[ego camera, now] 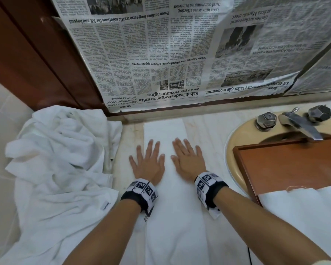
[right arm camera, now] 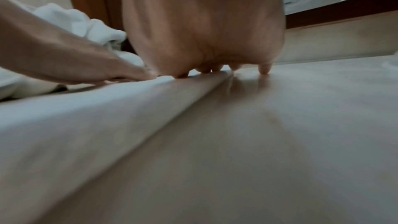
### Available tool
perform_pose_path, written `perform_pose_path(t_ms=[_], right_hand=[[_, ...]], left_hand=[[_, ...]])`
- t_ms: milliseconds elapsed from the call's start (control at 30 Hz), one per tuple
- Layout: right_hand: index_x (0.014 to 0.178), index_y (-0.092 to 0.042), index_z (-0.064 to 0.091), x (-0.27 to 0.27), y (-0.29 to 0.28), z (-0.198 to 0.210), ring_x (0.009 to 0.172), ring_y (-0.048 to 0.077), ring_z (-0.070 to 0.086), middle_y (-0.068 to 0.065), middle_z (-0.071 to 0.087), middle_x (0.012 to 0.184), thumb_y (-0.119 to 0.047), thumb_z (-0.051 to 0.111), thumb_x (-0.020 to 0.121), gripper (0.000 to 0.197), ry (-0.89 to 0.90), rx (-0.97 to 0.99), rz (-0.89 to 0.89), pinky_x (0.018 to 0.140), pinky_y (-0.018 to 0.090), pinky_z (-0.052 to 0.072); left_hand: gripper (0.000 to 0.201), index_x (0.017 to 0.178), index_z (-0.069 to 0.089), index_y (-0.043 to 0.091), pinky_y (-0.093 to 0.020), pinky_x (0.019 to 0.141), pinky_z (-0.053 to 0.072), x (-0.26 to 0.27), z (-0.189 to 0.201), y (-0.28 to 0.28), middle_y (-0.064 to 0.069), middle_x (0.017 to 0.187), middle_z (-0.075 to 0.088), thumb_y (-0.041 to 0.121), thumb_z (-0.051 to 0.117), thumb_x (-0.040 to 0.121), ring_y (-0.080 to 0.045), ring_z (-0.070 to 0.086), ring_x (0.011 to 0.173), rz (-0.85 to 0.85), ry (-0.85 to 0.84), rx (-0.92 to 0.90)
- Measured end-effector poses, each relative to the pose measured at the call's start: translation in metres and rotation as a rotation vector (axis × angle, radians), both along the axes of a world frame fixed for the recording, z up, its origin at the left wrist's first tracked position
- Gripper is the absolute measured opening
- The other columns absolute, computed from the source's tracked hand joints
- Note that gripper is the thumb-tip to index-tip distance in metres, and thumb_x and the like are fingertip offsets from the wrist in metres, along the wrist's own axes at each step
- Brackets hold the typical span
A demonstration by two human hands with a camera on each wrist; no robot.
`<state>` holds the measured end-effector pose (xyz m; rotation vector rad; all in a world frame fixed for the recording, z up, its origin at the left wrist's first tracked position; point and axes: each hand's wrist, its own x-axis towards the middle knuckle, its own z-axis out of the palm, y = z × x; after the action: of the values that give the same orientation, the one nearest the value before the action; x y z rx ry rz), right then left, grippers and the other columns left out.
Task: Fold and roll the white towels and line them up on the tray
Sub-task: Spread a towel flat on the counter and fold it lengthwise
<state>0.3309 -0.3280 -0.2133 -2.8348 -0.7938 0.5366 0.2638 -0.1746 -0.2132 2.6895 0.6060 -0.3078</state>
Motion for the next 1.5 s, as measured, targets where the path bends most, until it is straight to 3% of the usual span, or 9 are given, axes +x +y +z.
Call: perform_pose_path(t_ms=[100,267,533,700,867,967,1067,1233,1500], right_hand=[[0.159,-0.024,-0.003,0.018,-0.004,0.007,0.153,0.018,-0.011,-0.012,-0.012,0.165,-0.043,0.013,0.106,0.058,0.015,-0.012,-0.063,0.122,0.051,-0.003],[0.159,-0.026,-0.008,0.012,0.019,0.006,0.152,0.015,-0.012,-0.011,-0.011,0.165,-0.041,0.008,0.105,0.058,0.003,0.009,0.153,0.122,0.049,-0.006],[0.159,-0.024,-0.006,0.031,-0.014,0.003,0.153,0.017,-0.010,-0.012,-0.015,0.164,-0.042,0.012,0.107,0.058,0.017,0.009,-0.058,0.122,0.046,-0.004],[0.160,-0.020,0.010,-0.030,-0.029,0.004,0.154,0.019,0.001,-0.008,-0.003,0.165,-0.047,0.003,0.098,0.067,-0.010,0.118,-0.013,0.123,0.048,0.008],[0.154,-0.016,0.034,-0.097,-0.054,-0.006,0.148,0.019,0.029,-0.001,0.027,0.162,-0.045,0.027,0.101,0.061,-0.104,0.096,0.091,0.118,0.046,0.025],[0.154,-0.012,0.034,-0.100,-0.063,-0.005,0.147,0.018,0.030,0.003,0.028,0.162,-0.045,0.025,0.102,0.062,-0.112,0.072,0.110,0.115,0.042,0.019],[0.151,-0.008,0.038,-0.080,-0.059,-0.003,0.144,0.019,0.036,0.006,0.030,0.160,-0.045,0.024,0.101,0.064,-0.088,0.023,0.088,0.116,0.043,0.033],[0.158,-0.010,0.001,-0.034,-0.049,0.002,0.153,0.017,-0.003,0.002,-0.010,0.164,-0.053,-0.010,0.088,0.083,-0.018,0.007,0.127,0.122,0.037,-0.001],[0.158,-0.012,-0.004,0.019,-0.034,0.004,0.153,0.014,-0.009,0.001,-0.012,0.166,-0.054,-0.015,0.084,0.086,-0.030,-0.048,0.100,0.123,0.040,0.000]], left_hand=[[0.054,0.157,0.001,0.043,-0.064,0.118,-0.003,0.006,0.003,0.007,0.022,0.165,-0.008,0.048,0.014,0.105,-0.026,-0.009,0.154,0.067,-0.023,-0.054],[0.053,0.158,0.000,0.043,-0.062,0.119,-0.002,0.024,0.005,-0.005,0.023,0.164,-0.009,0.045,0.013,0.106,-0.027,-0.010,0.153,-0.073,-0.023,-0.020],[0.056,0.158,-0.003,0.042,-0.060,0.120,-0.002,0.011,0.003,0.032,0.017,0.166,-0.008,0.048,0.016,0.105,-0.027,-0.009,0.154,0.025,0.038,-0.005],[0.057,0.158,-0.003,0.040,-0.058,0.121,-0.002,-0.044,0.006,0.000,0.019,0.165,-0.014,0.047,0.017,0.105,-0.023,-0.011,0.153,-0.033,0.026,-0.043],[0.069,0.156,-0.013,0.041,-0.058,0.120,0.000,-0.095,-0.001,-0.019,0.021,0.161,-0.023,0.057,-0.011,0.089,-0.021,-0.014,0.153,-0.112,0.048,0.011],[0.064,0.158,-0.004,0.040,-0.060,0.120,0.005,-0.109,-0.006,-0.016,0.021,0.163,-0.014,0.057,-0.001,0.096,-0.023,-0.006,0.154,-0.117,0.007,0.047],[0.066,0.157,-0.010,0.041,-0.059,0.119,-0.003,-0.094,-0.005,-0.014,0.023,0.161,-0.020,0.059,-0.006,0.094,-0.023,-0.013,0.153,-0.115,0.052,0.040],[0.059,0.156,-0.016,0.038,-0.060,0.119,-0.009,-0.045,0.002,-0.012,0.020,0.161,-0.024,0.054,0.000,0.101,-0.025,-0.019,0.152,-0.107,0.084,0.042],[0.060,0.156,-0.015,0.038,-0.061,0.119,-0.008,0.009,0.001,0.000,0.021,0.163,-0.018,0.053,0.007,0.103,-0.027,-0.016,0.152,-0.088,0.088,0.053]])
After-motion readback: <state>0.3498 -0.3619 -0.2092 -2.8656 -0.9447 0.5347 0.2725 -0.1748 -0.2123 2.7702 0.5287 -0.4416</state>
